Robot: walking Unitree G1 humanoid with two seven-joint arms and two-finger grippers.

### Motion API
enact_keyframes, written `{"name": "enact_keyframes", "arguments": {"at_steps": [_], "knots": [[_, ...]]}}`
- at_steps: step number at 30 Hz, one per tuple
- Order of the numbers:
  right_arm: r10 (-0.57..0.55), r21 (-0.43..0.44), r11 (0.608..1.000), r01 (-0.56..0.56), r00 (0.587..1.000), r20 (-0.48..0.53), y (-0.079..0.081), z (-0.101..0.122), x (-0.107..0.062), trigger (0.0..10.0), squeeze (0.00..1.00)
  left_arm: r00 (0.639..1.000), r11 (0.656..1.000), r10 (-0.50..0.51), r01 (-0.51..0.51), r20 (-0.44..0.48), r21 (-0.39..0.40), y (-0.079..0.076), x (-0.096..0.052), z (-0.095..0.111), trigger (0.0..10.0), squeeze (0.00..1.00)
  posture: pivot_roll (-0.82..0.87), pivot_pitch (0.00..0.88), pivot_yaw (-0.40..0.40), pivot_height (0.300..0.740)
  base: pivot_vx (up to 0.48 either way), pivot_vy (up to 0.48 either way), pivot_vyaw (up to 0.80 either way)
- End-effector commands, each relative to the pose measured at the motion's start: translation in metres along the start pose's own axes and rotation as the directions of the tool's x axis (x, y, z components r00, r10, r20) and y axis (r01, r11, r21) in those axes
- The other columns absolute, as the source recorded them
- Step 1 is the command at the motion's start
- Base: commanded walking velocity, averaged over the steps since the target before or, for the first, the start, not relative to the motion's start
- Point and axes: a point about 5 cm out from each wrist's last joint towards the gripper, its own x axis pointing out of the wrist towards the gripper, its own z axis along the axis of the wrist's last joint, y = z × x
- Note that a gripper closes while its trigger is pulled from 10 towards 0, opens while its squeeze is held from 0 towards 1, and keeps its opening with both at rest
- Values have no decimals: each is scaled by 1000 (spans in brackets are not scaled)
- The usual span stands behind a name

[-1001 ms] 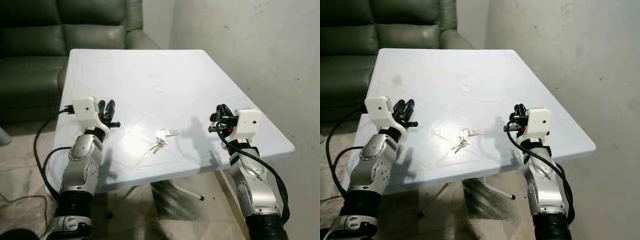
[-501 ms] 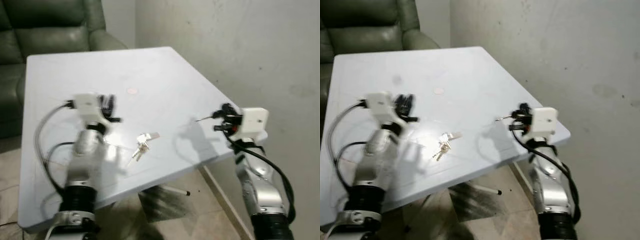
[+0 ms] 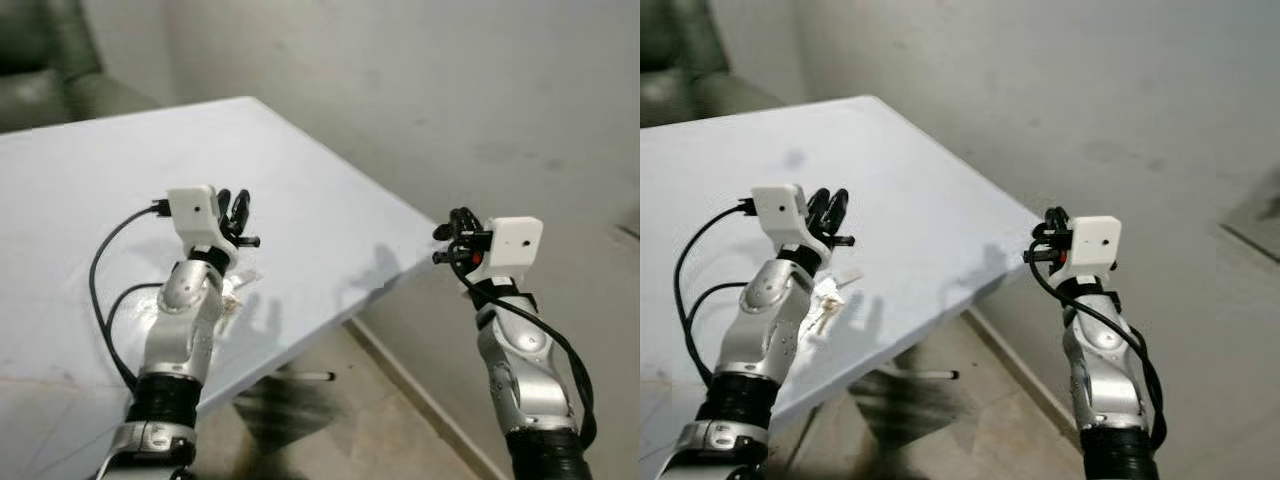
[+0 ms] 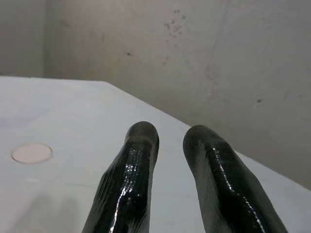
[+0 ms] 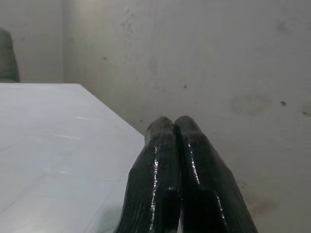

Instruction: Hang keys on a hook

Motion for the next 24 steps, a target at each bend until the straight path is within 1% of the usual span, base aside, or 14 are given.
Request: {"name": "enact_keyframes", "arguments": {"at_steps": [1, 8, 10, 16, 19, 24], "knots": [[-16, -10, 1000, 16, 1000, 7, -7, 3, 0, 10000, 0, 1000, 1000, -27, 27, 3, -2, -9, 2, -1, 10000, 0, 0, 0, -50, 740, 0, 0, -744], [-10, -12, 1000, 10, 1000, 4, -7, 2, -1, 10000, 0, 999, 999, -39, 39, 12, -8, -13, 1, -1, 10000, 0, 0, 0, -54, 740, 0, 0, -744], [-9, -13, 1000, 9, 1000, 2, -7, 2, -1, 10000, 0, 999, 999, -43, 43, 16, 1, -14, 1, -1, 10000, 0, 2, 0, -55, 740, 0, 0, -744], [-5, -17, 1000, 5, 1000, -1, -7, 1, -2, 10000, 0, 999, 999, -46, 46, 10, -1, -15, 0, -3, 10000, 0, 1, 0, -57, 740, 0, 0, -744], [-9, -8, 1000, 9, 1000, -3, -7, 1, -3, 10000, 0, 999, 999, -36, 36, -11, -4, -16, -1, -7, 10000, 0, -1, 0, -56, 740, 0, 0, -744], [-8, -9, 1000, 8, 1000, -4, -8, 1, -3, 10000, 0, 998, 998, -53, 53, -16, -16, -22, -4, -10, 10000, 0, 1, 0, -58, 740, 0, 0, -744]]}}
